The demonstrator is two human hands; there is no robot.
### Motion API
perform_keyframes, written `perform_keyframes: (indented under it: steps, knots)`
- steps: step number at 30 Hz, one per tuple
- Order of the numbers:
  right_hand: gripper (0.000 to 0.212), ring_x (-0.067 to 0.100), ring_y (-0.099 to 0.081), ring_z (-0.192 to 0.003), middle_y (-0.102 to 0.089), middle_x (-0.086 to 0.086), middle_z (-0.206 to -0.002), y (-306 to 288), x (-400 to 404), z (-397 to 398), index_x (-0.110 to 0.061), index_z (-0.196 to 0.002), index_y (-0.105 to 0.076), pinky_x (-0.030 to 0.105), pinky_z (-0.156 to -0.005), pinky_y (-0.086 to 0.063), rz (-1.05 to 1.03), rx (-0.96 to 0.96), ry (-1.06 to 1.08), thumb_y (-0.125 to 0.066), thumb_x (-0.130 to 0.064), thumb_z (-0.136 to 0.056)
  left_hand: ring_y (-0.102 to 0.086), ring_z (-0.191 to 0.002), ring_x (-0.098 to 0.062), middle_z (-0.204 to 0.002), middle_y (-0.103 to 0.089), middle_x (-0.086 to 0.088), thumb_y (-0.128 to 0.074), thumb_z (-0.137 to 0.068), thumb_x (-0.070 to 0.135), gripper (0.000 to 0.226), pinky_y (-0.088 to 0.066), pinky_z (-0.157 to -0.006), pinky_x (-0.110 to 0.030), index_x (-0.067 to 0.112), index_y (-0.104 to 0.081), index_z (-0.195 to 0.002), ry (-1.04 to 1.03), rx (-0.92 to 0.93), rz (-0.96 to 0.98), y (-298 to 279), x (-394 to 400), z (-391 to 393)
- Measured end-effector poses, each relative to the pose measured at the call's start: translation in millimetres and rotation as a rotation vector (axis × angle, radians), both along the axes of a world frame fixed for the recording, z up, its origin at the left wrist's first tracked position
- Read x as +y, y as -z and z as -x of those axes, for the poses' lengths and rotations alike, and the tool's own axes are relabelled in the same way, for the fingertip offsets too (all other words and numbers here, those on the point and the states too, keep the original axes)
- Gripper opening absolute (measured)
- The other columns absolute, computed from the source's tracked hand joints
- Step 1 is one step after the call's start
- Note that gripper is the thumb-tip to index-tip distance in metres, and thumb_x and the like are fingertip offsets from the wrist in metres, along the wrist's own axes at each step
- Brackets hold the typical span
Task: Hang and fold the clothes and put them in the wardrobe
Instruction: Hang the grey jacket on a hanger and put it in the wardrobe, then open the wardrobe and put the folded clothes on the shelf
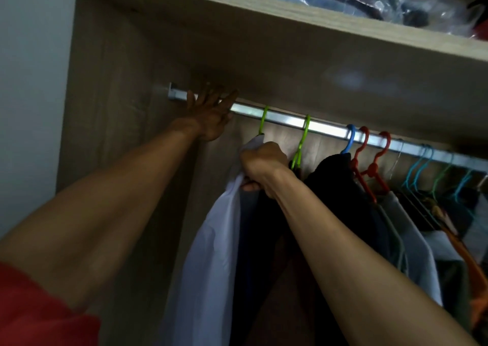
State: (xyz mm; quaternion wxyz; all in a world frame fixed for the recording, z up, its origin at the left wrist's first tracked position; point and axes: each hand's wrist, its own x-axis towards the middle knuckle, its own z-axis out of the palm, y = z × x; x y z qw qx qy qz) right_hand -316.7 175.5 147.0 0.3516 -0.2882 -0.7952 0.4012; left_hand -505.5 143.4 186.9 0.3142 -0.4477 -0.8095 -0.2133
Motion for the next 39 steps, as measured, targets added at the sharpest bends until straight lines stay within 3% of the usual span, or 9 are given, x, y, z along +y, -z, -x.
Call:
perform_keyframes:
  steps: [3, 6, 10, 13, 20, 25, 30, 34, 39]
  knots:
    - [0.021, 0.025, -0.071, -0.052, -0.072, 0.018, -0.073, 2.6, -5.2, -8.8, -0.002, -0.082, -0.065, 0.037, -0.047, -0.059, -0.048, -0.053, -0.010, -0.054, -0.017, -0.091, 0.014, -0.152, -0.030, -0.167, 0.008, 0.001, -0.032, -0.105, 0.041, 0.062, -0.001, -0.118, -0.061, 0.039, 0.003, -0.156, 0.005, -0.061, 0.019, -1.6, -3.2, -8.3]
    - [0.021, 0.030, -0.073, -0.056, -0.071, 0.020, -0.072, 1.9, -16.7, -27.2, 0.001, -0.082, -0.064, 0.046, -0.055, -0.062, -0.105, -0.132, -0.028, -0.052, -0.014, -0.087, 0.014, -0.152, -0.031, -0.166, 0.009, -0.003, -0.032, -0.105, 0.042, 0.062, -0.003, -0.121, -0.056, 0.040, 0.005, -0.155, -0.001, -0.107, 0.076, 2.5, -15.2, -24.6]
    - [0.025, 0.035, -0.073, -0.066, -0.068, 0.022, -0.086, 2.1, -31.1, -52.2, 0.001, -0.099, -0.062, 0.050, -0.056, -0.062, -0.223, -0.256, -0.040, -0.054, -0.020, -0.090, 0.010, -0.152, -0.026, -0.166, 0.006, -0.007, -0.027, -0.108, 0.032, 0.059, 0.005, -0.120, -0.037, 0.021, 0.003, -0.159, -0.015, -0.112, 0.105, 12.3, -45.7, -64.5]
    - [0.034, 0.037, -0.072, -0.073, -0.068, 0.023, -0.100, 10.1, -38.9, -73.7, -0.003, -0.113, -0.061, 0.053, -0.059, -0.062, -0.214, -0.306, -0.111, -0.051, -0.031, -0.097, 0.008, -0.153, -0.027, -0.166, 0.003, -0.009, -0.032, -0.107, 0.033, 0.060, 0.003, -0.122, -0.035, 0.018, -0.005, -0.159, -0.001, -0.156, 0.044, 25.0, -74.4, -82.8]
    - [0.023, 0.031, -0.068, -0.098, -0.069, 0.011, -0.109, 36.2, -60.6, -121.8, -0.015, -0.102, -0.068, 0.040, -0.084, -0.061, -0.334, -0.224, -0.196, -0.055, -0.033, -0.095, -0.002, -0.152, -0.031, -0.163, -0.010, -0.021, -0.039, -0.106, 0.029, 0.060, -0.004, -0.121, -0.032, 0.014, -0.014, -0.158, -0.097, -0.220, -0.025, 55.2, -154.2, -165.6]
    - [0.049, 0.031, -0.055, -0.126, -0.057, 0.014, -0.138, 50.6, -93.5, -155.1, -0.014, -0.137, -0.056, 0.031, -0.102, -0.048, -0.361, -0.160, -0.337, -0.064, -0.029, -0.092, -0.015, -0.151, -0.033, -0.160, -0.020, -0.024, -0.042, -0.105, 0.030, 0.058, -0.012, -0.120, -0.031, 0.014, -0.022, -0.157, -0.204, -0.267, -0.063, 90.1, -214.1, -228.6]
    - [0.033, 0.027, -0.065, -0.107, -0.069, 0.008, -0.115, 85.4, -141.7, -175.0, -0.026, -0.117, -0.064, 0.044, -0.092, -0.058, -0.263, -0.131, -0.500, -0.070, -0.031, -0.085, -0.041, -0.137, -0.035, -0.148, -0.043, -0.019, -0.047, -0.102, 0.032, 0.049, -0.030, -0.113, -0.033, 0.012, -0.044, -0.146, -0.329, -0.302, -0.088, 132.6, -283.5, -299.3]
    - [0.014, 0.022, -0.066, -0.099, -0.069, 0.002, -0.106, 96.8, -195.9, -197.0, -0.027, -0.098, -0.068, 0.041, -0.088, -0.059, -0.236, -0.111, -0.641, -0.067, -0.022, -0.086, -0.051, -0.129, -0.029, -0.141, -0.053, -0.013, -0.049, -0.101, 0.035, 0.043, -0.040, -0.109, -0.037, 0.014, -0.053, -0.138, -0.445, -0.329, -0.099, 159.9, -351.8, -359.9]
    - [0.021, 0.020, -0.068, -0.095, -0.073, 0.001, -0.096, 74.1, -269.2, -212.5, -0.022, -0.104, -0.071, 0.025, -0.083, -0.053, -0.259, 0.054, -0.717, -0.062, -0.018, -0.085, -0.067, -0.098, -0.017, -0.112, -0.070, -0.003, -0.058, -0.096, 0.035, 0.029, -0.054, -0.088, -0.036, 0.016, -0.068, -0.116, -0.489, -0.200, -0.191, 170.2, -426.9, -419.7]
